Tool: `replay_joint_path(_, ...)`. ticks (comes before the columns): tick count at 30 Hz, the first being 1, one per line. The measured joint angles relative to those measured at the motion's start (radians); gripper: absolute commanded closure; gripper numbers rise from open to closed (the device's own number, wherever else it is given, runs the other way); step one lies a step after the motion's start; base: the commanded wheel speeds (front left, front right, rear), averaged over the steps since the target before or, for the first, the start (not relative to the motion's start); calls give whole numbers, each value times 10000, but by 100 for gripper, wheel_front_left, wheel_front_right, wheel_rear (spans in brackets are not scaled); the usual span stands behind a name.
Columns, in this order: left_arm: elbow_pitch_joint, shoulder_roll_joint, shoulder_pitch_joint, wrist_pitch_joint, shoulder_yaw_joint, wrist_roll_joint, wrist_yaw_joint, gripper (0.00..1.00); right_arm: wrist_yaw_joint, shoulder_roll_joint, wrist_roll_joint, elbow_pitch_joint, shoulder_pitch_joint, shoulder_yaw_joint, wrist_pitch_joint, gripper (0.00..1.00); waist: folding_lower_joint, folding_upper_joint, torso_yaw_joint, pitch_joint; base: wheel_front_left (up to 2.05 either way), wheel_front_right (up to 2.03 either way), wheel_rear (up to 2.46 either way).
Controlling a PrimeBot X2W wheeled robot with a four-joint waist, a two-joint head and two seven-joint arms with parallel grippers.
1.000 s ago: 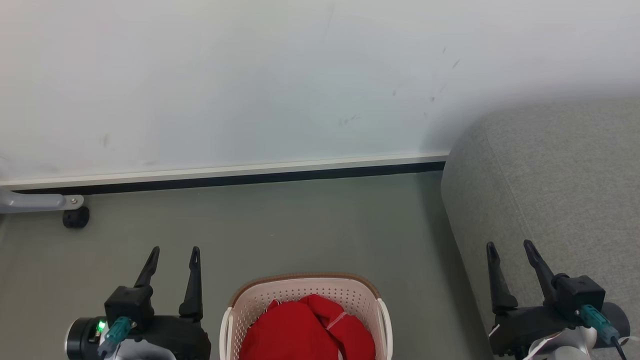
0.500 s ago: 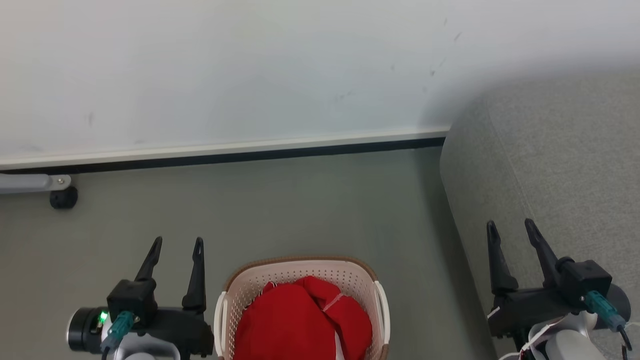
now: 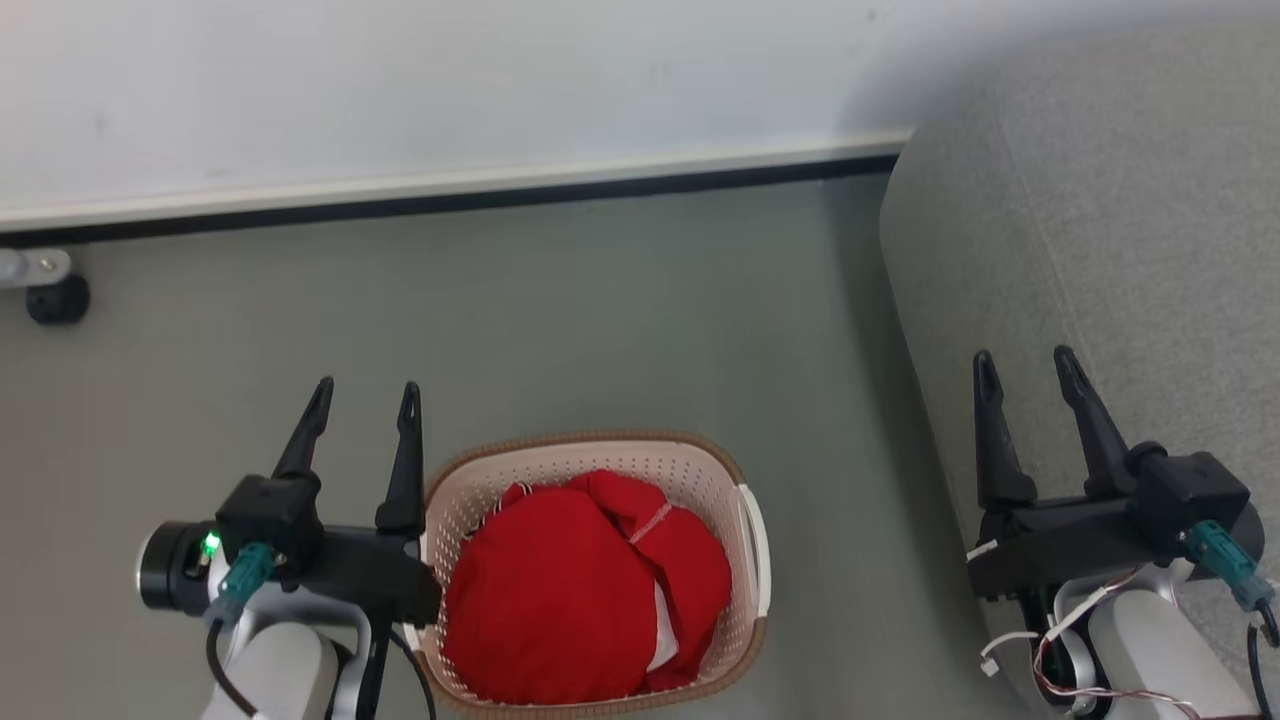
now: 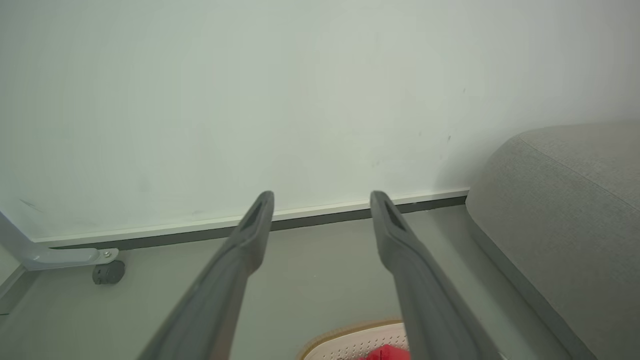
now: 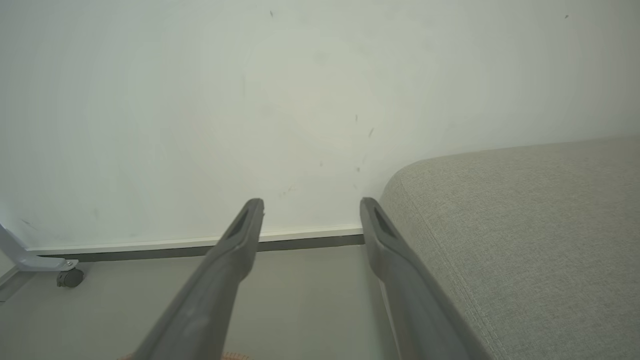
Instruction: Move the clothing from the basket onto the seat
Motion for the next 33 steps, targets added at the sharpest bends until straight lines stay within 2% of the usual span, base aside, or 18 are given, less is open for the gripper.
replay_joint_path(15,621,-148,-1496,426,-374,209,-113,0,-13,178,-180,-619,-1037,-121,-4,0,-1,1,-303,2251,0,0,0)
replay_joint_path(33,2763,-259,-2877,1290,-1129,704,-629,0,-13,631,-422,-1137,-2198,10,-29,0,0,1,-851,4547,0,0,0)
